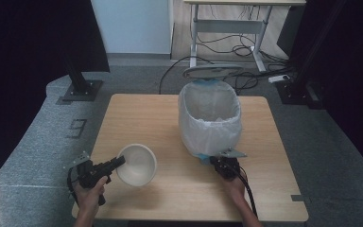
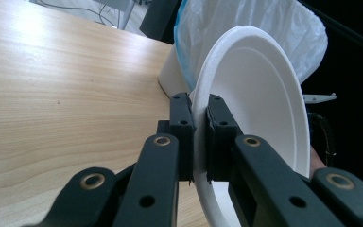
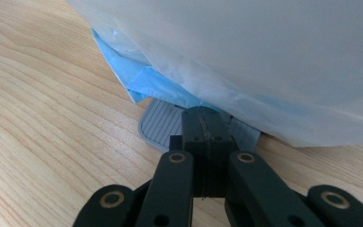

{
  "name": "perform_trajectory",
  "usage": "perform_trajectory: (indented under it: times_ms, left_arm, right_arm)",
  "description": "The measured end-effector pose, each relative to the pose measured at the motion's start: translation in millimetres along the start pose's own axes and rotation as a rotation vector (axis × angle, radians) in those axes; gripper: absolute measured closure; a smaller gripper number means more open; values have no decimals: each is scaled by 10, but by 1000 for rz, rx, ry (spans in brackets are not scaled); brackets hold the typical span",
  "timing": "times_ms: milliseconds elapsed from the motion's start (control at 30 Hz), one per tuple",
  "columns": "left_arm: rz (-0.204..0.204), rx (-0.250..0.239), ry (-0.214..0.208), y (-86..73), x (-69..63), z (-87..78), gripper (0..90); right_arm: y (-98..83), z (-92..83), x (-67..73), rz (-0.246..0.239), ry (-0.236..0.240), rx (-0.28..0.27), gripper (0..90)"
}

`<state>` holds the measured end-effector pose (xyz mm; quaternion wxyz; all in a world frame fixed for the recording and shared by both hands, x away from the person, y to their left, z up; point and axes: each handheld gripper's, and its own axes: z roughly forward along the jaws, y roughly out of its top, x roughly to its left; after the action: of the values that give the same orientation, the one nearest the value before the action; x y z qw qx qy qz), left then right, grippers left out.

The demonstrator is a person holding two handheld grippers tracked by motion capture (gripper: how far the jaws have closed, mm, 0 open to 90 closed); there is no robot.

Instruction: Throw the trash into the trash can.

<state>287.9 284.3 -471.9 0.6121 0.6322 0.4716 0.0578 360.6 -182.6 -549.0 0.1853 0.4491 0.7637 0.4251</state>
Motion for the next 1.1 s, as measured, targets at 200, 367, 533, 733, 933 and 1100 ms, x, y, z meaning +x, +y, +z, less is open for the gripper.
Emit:
perform_trajectory:
  times_ms: [200,367,533,733,933,1100]
  left_arm:
    - [20,-12,-11,65,-58,-22,840]
    - [31,-25,-19,130,-98,-47,840]
    - [38,-43,-28,207,-145,-63,840]
    - [44,-60,-46,299,-203,-58,840]
    - [51,-62,-59,371,-251,-23,840]
    - [54,-69,-71,430,-288,-9,840]
  right_arm:
    - [0,0,0,-1,0,0,894]
    - [-1,0,2,-3,-2,0,894]
    - [0,0,-1,1,1,0,894]
    - [-1,0,-1,0,1,0,894]
    - [-1,0,-1,1,1,0,894]
    - [-1,0,0,-2,-1,0,894]
